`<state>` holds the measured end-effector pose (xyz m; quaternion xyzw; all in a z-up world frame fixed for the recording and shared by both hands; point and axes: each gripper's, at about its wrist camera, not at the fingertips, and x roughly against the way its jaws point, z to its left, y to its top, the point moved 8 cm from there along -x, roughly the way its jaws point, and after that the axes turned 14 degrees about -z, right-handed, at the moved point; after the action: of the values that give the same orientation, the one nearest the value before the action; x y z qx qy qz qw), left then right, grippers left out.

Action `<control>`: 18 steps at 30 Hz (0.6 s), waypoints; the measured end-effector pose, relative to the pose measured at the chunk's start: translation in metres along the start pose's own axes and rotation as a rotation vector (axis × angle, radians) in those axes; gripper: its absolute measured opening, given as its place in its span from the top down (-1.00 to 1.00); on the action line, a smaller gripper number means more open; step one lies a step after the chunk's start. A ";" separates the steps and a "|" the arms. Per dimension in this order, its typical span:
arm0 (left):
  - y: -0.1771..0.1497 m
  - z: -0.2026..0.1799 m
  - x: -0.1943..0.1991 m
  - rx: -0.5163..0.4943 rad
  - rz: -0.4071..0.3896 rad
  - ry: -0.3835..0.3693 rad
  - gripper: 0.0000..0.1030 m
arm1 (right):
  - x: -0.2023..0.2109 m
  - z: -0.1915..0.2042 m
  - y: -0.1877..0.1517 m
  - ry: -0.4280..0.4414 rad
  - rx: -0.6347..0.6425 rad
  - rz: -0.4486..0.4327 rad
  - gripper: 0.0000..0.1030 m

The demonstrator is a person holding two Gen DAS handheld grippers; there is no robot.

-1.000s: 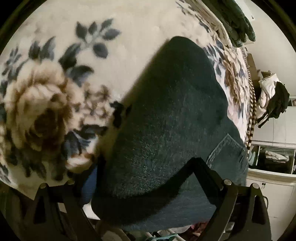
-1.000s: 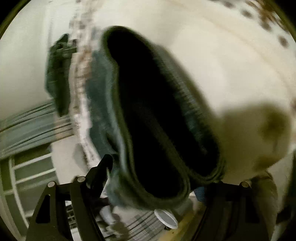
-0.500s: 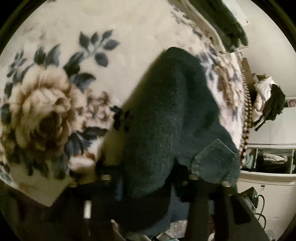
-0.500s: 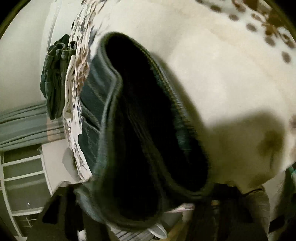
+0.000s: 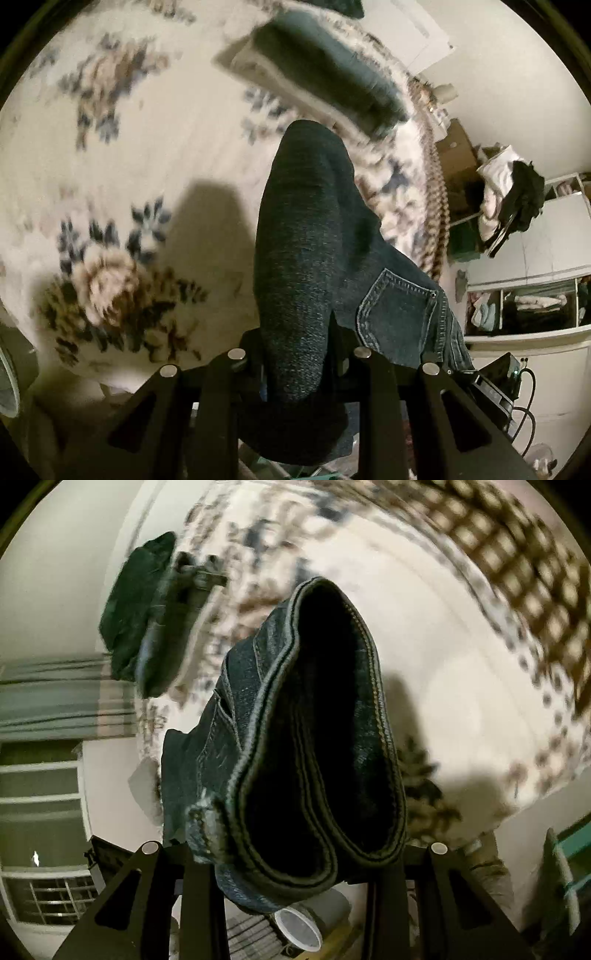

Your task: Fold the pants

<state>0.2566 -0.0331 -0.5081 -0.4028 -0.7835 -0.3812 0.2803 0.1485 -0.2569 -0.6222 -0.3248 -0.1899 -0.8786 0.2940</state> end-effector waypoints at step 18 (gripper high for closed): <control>0.320 -0.053 -0.091 0.020 -0.159 -0.120 0.63 | -0.133 0.279 0.208 0.118 0.126 -0.132 0.30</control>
<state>0.5817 0.0082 -0.4274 -0.3586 -0.8321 -0.3697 0.2058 0.4913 -0.2155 -0.4832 -0.2402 -0.2483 -0.9000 0.2659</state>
